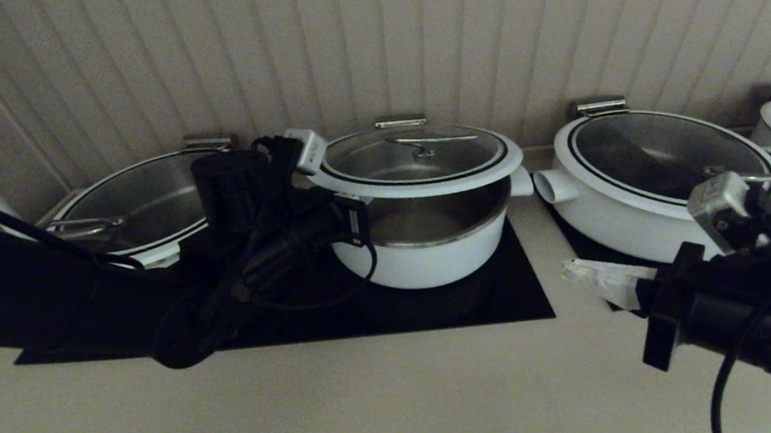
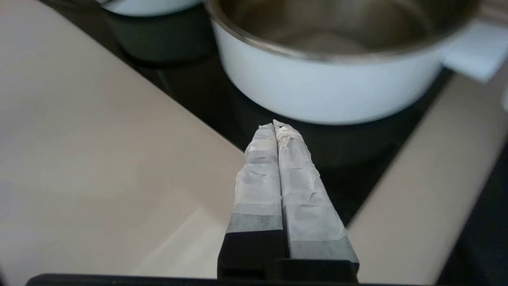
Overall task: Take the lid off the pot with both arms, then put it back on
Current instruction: Hold the pot lid with the left arm
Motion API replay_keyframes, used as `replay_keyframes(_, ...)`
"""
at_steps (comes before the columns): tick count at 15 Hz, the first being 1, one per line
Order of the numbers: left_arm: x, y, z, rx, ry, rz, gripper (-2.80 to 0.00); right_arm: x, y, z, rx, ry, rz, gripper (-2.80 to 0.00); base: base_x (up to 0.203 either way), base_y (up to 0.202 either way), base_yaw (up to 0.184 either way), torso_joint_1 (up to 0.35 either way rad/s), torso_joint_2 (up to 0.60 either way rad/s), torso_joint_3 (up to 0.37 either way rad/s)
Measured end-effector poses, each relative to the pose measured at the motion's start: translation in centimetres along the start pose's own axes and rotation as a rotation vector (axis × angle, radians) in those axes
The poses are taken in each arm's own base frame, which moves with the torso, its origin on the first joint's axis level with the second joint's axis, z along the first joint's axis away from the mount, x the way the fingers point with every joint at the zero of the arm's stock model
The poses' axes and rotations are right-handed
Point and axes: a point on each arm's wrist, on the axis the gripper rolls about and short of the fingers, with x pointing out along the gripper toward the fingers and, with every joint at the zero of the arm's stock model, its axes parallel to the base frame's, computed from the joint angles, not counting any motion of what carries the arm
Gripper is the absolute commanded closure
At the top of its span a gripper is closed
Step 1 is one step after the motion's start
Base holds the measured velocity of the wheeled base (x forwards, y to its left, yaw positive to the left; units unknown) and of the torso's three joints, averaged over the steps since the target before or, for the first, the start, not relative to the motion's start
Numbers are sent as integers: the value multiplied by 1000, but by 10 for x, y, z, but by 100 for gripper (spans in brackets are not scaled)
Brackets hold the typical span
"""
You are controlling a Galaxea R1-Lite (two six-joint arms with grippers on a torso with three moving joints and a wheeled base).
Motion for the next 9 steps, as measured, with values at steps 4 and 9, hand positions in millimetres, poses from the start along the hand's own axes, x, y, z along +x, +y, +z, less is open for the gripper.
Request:
replay_keyframes(4,0,1,0,0,0,3,0,13,-13,0,7,12,-43,0,0,0,0,0,0,0)
replay_keyframes(9,-1,4,0,0,0,11,0,30,-23,1,47,-41,-48,0,0,0,0,0,0,0)
